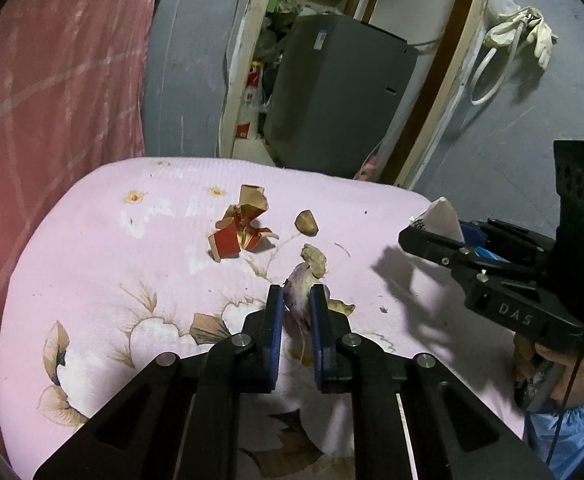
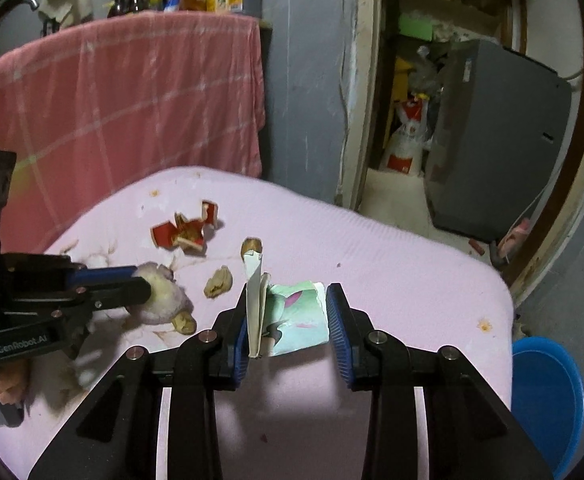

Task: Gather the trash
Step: 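Carry both pieces over the blue basin and open both tools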

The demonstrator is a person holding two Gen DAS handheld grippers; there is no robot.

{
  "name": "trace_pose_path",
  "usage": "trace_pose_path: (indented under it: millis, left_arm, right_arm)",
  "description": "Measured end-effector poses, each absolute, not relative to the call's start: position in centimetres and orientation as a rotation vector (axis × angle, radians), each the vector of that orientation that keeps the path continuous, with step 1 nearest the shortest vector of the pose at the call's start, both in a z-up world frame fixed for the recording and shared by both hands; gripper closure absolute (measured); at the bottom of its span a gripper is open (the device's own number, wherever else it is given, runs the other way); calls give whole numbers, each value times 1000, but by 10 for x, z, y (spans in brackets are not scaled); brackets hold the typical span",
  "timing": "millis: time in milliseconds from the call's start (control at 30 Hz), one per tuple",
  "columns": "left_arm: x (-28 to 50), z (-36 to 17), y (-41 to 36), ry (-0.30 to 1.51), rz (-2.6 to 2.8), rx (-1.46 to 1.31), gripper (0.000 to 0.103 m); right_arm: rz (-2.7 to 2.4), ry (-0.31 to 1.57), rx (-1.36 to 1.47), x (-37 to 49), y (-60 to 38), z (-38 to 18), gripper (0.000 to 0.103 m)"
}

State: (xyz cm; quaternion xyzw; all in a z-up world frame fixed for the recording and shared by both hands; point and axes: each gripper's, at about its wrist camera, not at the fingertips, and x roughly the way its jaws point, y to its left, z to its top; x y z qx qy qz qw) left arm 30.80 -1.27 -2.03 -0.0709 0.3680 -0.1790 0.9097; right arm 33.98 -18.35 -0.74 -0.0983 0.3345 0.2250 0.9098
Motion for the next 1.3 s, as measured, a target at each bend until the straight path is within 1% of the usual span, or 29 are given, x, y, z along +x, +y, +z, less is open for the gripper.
trace_pose_path:
  millis: [200, 400, 600, 867, 1133, 1300]
  left_arm:
    - [291, -12, -15, 684, -335, -129, 94]
    - [270, 4, -28, 581, -319, -88, 94]
    - [251, 29, -51, 461, -328, -60, 94]
    - [240, 63, -99, 314, -362, -36, 94]
    - [248, 75, -159, 279, -458, -51, 94]
    - [258, 79, -198, 282, -517, -61, 94]
  right_arm:
    - [436, 576, -191, 321, -191, 6, 71]
    - [417, 473, -105, 299, -210, 18, 71]
    - [335, 383, -90, 279, -224, 31, 71]
    - [245, 234, -58, 250, -263, 69, 71]
    - [119, 180, -11, 235, -320, 87, 71]
    - [29, 188, 41, 233, -365, 88, 71]
